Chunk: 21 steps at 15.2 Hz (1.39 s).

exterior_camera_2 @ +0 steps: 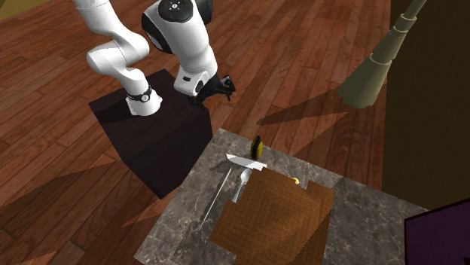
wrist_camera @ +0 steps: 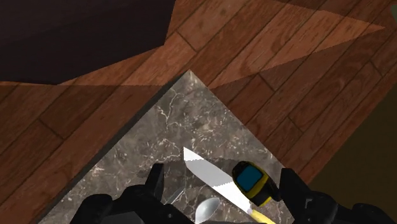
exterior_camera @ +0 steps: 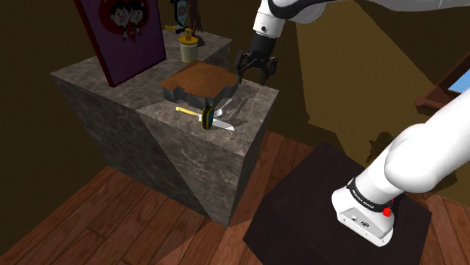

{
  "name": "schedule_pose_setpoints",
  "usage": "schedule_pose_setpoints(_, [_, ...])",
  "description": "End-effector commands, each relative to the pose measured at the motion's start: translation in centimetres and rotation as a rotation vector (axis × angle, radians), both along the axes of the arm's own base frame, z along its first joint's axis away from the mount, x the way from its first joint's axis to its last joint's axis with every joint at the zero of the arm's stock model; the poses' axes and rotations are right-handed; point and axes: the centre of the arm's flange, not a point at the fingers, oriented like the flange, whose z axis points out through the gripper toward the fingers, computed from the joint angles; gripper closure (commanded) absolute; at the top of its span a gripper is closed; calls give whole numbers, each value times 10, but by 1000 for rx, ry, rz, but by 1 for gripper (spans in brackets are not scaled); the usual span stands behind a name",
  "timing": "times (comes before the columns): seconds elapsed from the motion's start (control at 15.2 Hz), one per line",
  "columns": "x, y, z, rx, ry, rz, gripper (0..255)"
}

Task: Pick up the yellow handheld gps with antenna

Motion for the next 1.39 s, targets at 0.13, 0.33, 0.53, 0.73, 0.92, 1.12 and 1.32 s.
schedule_pose_setpoints(0.13, [41, 14, -36, 23, 44, -54, 0])
schedule_pose_setpoints(0.33, [71, 22, -64, 39, 76, -93, 0])
schedule_pose_setpoints(0.53, [101, 29, -93, 55, 109, -133, 0])
schedule_pose_setpoints(0.73, [130, 35, -123, 72, 141, -172, 0])
schedule_pose_setpoints(0.92, [158, 41, -153, 88, 174, -211, 0])
schedule_pose_setpoints(1.12, [176, 45, -178, 99, 195, -236, 0])
schedule_pose_setpoints(1.32, [176, 45, -194, 99, 195, -236, 0])
